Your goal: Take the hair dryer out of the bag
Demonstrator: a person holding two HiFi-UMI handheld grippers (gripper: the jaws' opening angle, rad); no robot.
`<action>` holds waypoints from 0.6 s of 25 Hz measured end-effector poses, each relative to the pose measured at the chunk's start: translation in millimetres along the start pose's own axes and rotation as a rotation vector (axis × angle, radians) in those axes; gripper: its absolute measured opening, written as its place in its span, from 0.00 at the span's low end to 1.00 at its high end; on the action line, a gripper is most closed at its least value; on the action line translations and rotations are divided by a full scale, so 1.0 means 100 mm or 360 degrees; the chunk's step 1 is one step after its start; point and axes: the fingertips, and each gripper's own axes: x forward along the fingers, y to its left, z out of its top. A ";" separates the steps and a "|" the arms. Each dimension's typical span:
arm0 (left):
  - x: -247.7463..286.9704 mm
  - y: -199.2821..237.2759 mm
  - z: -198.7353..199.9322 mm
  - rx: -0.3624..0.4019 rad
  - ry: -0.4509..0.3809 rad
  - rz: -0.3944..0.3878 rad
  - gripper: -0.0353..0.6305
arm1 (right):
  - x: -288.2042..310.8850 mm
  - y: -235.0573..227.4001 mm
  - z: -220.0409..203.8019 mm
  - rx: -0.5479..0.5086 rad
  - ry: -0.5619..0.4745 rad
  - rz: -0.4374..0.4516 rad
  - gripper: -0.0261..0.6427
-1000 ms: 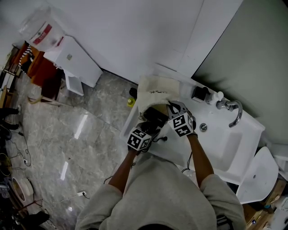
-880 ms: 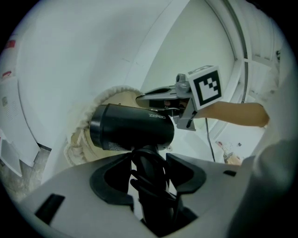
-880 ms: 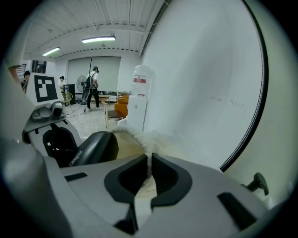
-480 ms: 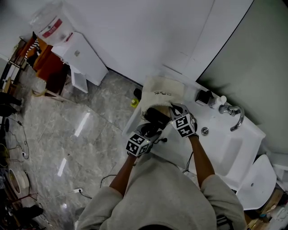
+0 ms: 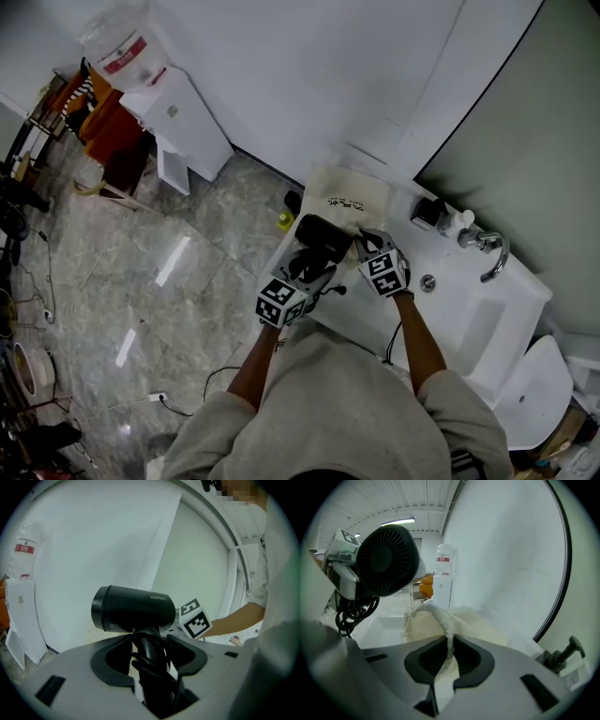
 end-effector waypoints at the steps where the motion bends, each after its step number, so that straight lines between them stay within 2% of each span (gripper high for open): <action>1: -0.02 0.01 0.04 0.0003 -0.0015 0.0005 0.40 | -0.01 0.02 -0.01 0.0009 -0.0002 0.0003 0.09; 3: -0.06 0.03 0.13 0.0014 -0.0043 0.0010 0.40 | -0.02 0.04 -0.02 0.0034 -0.0008 0.0009 0.15; 6: -0.10 0.06 0.25 0.0040 -0.0084 0.0022 0.40 | -0.06 0.07 -0.04 0.0086 -0.0031 0.0027 0.27; 9: -0.14 0.09 0.38 0.0051 -0.0142 0.0033 0.40 | -0.14 0.10 -0.05 0.0131 -0.0070 0.0022 0.34; 15: -0.17 0.12 0.63 0.0087 -0.0246 0.0052 0.40 | -0.49 0.09 0.02 0.0331 -0.0209 -0.0021 0.31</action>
